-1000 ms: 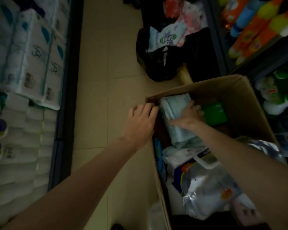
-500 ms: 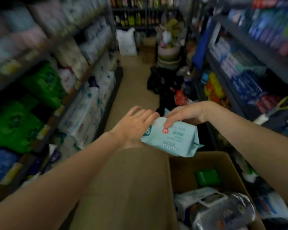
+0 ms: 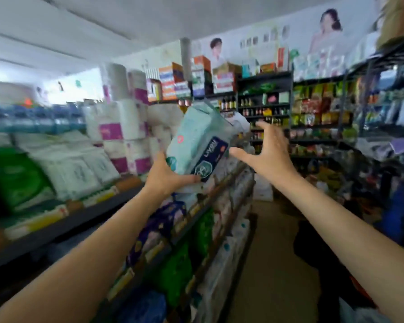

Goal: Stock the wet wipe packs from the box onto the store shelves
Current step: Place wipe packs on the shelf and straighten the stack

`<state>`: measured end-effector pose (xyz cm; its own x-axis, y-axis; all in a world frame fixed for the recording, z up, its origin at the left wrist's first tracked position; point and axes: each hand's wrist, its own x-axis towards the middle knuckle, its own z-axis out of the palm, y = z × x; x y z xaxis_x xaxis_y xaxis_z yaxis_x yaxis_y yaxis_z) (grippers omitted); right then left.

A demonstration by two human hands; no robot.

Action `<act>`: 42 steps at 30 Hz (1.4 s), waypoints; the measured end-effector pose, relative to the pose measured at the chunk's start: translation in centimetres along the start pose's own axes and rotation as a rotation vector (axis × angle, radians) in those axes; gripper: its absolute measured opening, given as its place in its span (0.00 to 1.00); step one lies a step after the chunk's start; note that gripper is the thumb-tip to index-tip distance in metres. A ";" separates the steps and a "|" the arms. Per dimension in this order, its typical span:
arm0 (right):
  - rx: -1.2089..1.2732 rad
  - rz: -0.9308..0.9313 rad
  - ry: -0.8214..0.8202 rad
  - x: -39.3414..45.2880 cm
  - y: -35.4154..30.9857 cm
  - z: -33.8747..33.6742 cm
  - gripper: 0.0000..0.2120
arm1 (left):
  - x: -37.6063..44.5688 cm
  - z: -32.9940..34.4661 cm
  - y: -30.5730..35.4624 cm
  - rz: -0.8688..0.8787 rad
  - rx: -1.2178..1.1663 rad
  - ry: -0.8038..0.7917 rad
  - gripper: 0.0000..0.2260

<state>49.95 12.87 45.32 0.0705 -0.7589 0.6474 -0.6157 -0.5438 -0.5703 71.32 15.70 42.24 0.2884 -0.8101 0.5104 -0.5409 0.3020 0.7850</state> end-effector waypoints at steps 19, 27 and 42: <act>0.746 -0.415 -0.403 4.2 -24.3 16.7 0.48 | 0.7 -23.4 -1.9 -0.053 -0.032 0.397 0.28; 0.988 -0.392 -0.217 4.7 -28.3 23.8 0.57 | 1.5 -25.7 -2.0 -0.017 0.219 0.428 0.29; 0.172 -1.438 -0.119 0.3 -30.2 27.6 0.59 | -8.2 -35.9 -1.1 0.015 1.585 0.221 0.54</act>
<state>90.25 19.11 48.78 0.6024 0.4482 0.6605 0.1411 -0.8743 0.4645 97.87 40.04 49.81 0.3028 -0.6846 0.6631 -0.7398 -0.6075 -0.2893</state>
